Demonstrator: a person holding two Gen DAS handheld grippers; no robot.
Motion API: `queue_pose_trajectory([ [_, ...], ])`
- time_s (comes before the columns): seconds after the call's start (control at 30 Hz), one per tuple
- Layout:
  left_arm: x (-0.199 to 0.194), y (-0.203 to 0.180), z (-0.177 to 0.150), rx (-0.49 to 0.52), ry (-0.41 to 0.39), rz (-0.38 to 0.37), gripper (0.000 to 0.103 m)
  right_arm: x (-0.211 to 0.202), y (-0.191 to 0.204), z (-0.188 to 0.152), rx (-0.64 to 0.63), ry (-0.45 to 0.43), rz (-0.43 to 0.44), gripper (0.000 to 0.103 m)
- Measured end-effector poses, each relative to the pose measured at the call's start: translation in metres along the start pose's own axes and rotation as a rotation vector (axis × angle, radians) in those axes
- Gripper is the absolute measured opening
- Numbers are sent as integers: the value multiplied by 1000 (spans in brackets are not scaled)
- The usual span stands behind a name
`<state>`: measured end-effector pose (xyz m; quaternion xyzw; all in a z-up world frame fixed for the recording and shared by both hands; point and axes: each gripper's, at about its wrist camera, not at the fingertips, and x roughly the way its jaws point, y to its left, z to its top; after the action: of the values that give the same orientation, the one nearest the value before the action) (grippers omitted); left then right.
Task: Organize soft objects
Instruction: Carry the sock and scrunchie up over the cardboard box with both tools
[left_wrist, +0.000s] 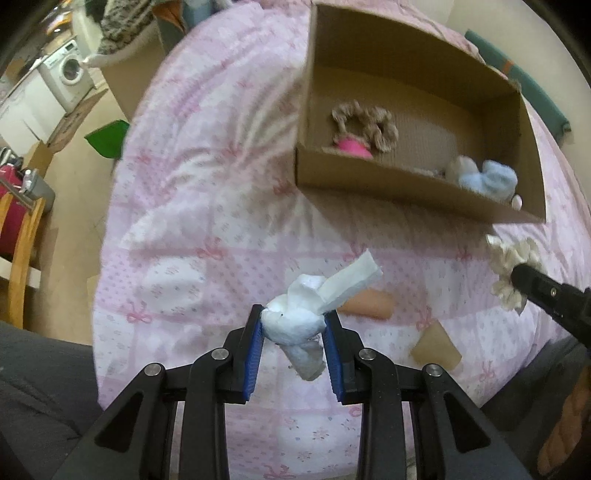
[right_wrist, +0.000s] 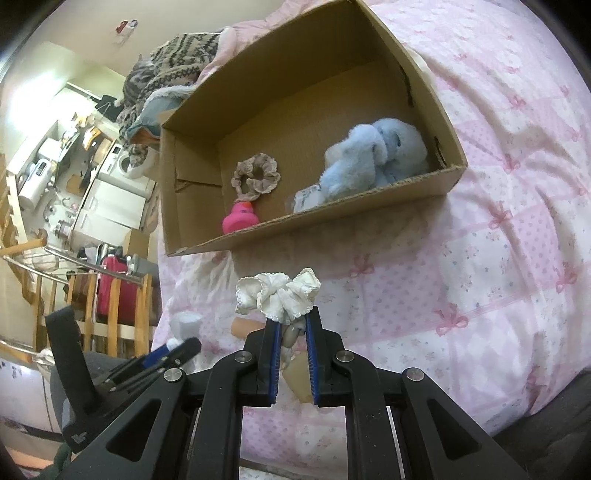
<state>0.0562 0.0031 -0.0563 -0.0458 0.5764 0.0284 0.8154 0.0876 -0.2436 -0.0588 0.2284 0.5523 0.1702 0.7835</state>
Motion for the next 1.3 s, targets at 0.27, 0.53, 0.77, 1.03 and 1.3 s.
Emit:
queue_pose_trajectory([
  [0.27, -30, 18, 12, -84, -127, 40, 28, -18, 10, -1, -55, -66, 47, 15],
  [0.53, -63, 25, 33, -122, -235, 30, 28, -48, 31, 2, -145, -136, 66, 15],
  [0.77, -96, 8, 59, -58, -323, -6, 28, -85, 44, 21, -172, -216, 85, 15],
  [1.03, -101, -4, 101, -9, -374, -27, 28, -103, 45, 62, -208, -307, 36, 15],
  [1.3, -86, -18, 131, 41, -379, -20, 28, -82, 26, 104, -185, -333, -38, 15],
])
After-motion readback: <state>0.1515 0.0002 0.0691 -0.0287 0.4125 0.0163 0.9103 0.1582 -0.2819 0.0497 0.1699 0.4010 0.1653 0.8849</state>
